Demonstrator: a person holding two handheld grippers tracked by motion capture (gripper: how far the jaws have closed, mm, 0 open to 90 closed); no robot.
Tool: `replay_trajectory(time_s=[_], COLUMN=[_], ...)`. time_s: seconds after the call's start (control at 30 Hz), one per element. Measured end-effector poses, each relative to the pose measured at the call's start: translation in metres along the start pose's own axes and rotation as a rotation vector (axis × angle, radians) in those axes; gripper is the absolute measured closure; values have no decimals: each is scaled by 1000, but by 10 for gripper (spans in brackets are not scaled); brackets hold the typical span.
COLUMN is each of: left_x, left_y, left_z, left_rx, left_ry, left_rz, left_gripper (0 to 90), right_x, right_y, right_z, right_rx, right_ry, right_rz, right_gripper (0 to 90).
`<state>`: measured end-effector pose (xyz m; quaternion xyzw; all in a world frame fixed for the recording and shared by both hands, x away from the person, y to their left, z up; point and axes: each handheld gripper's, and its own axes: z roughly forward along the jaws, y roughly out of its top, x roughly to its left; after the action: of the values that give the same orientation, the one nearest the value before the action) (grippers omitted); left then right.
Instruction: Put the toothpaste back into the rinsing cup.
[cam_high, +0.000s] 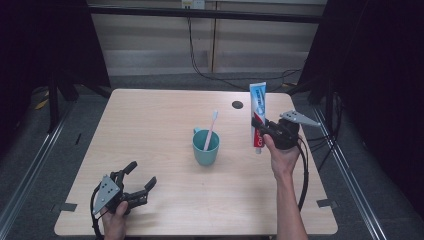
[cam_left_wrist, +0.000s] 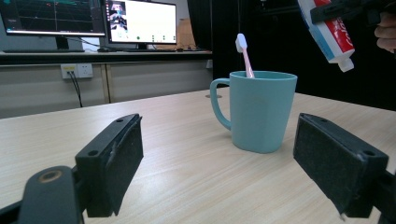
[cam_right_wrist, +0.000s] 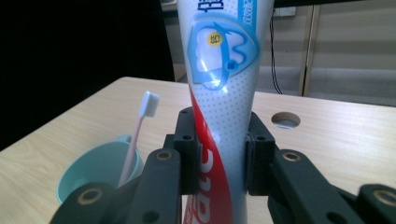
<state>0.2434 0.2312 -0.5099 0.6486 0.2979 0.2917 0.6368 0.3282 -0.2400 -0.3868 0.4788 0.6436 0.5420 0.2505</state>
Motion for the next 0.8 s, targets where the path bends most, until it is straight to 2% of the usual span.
replay_trajectory(time_s=[0.23,0.53,0.8], left_x=[0,0,0], left_y=[0,0,0], left_z=[0,0,0], left_rx=[-3,-3,-4], left_ry=[1,1,1], left_rz=[-5,-1,-1], left_gripper=[154,154,156], right_x=[4,15,25], right_y=[2,15,19], right_z=[4,9,19], right_rx=[8,-20,-28], right_ry=[17,63,84], right_rz=[-9,-12,-19], right_gripper=[715,713,714])
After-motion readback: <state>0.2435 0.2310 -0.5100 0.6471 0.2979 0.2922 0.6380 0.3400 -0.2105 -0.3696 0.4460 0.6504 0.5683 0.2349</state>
